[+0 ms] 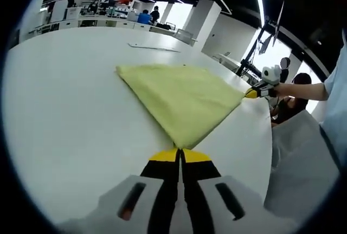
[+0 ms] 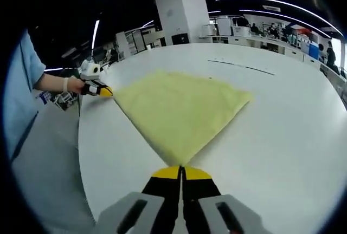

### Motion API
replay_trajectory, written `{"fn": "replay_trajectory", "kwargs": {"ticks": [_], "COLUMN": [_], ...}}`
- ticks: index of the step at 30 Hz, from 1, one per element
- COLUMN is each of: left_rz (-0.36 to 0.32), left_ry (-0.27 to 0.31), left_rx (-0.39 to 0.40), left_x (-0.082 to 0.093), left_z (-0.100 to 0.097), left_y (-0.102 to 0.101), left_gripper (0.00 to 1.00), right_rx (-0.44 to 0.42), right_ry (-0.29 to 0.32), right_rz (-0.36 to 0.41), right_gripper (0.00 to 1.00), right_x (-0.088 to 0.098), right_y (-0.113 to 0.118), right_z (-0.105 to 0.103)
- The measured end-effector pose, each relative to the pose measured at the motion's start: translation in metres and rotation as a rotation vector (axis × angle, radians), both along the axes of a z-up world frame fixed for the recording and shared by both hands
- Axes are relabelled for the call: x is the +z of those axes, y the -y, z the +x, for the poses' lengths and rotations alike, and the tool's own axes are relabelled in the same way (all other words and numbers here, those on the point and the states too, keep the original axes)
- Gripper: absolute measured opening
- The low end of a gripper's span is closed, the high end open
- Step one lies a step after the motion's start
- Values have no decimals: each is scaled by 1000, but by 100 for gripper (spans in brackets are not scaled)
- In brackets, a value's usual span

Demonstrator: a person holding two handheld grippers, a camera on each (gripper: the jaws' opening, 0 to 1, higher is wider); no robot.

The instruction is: Fold the garment on the visible template until the final outline fits inside the template.

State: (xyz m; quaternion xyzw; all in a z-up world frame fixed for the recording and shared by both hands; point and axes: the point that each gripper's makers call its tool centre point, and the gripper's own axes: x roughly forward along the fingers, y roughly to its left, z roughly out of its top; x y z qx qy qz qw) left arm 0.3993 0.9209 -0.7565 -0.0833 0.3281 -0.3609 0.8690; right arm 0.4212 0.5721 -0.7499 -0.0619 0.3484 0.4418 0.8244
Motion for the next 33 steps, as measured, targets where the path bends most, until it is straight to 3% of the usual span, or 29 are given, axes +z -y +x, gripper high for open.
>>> {"fn": "replay_trajectory", "kwargs": {"ticks": [10, 16, 24, 27, 31, 33], "left_rz": [-16, -37, -25, 7, -25, -28], "left_ry": [-19, -35, -26, -10, 4, 6], "left_rx": [17, 54, 42, 74, 158, 174], "left_x": [-3, -6, -5, -8, -4, -3], "left_z": [-15, -16, -16, -12, -6, -6], "left_y": [-1, -1, -1, -6, -17, -22], "left_gripper": [0, 0, 0, 0, 0, 5], "right_rx": [-11, -15, -14, -26, -53, -69], "right_ry": [-21, -27, -31, -19, 0, -1], "right_rz": [11, 12, 7, 18, 22, 33], "right_gripper": [0, 0, 0, 0, 2, 5], "right_x": [-3, -5, -4, -2, 0, 2], "right_y": [2, 2, 1, 0, 2, 4], "right_z": [-15, -16, -15, -14, -12, -11]}}
